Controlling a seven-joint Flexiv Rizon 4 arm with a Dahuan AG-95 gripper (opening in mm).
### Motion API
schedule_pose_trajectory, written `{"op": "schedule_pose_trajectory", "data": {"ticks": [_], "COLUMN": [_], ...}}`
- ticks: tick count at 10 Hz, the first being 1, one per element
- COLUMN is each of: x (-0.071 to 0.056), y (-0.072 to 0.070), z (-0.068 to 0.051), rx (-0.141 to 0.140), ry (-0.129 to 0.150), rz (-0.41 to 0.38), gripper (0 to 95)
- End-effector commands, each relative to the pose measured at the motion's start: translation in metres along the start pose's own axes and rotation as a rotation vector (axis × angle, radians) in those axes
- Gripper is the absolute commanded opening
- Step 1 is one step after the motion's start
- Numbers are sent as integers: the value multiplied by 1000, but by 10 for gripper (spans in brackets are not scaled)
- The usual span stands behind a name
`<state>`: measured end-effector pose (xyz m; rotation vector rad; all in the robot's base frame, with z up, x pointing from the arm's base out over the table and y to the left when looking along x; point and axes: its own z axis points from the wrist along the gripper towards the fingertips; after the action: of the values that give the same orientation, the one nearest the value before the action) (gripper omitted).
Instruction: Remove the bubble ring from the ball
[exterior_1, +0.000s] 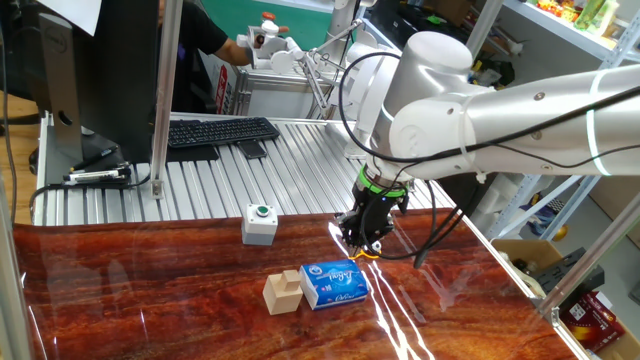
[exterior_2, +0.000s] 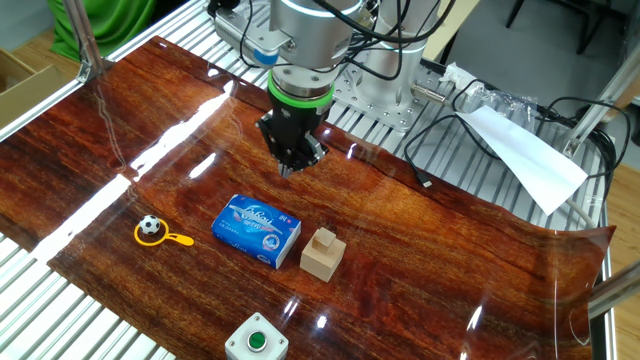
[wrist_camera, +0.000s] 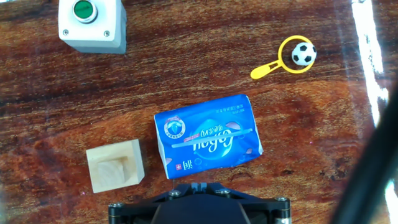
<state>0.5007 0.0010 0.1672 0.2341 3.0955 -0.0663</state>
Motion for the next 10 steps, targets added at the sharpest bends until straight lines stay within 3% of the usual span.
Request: {"op": "schedule_pose_trajectory", "data": {"ticks": [1, 10], "x": [-1, -14], "y": [0, -11], "z": [2, 33], "rx": [0, 14], "ry": [-1, -4], "rz": [8, 84], "gripper": [0, 0]}}
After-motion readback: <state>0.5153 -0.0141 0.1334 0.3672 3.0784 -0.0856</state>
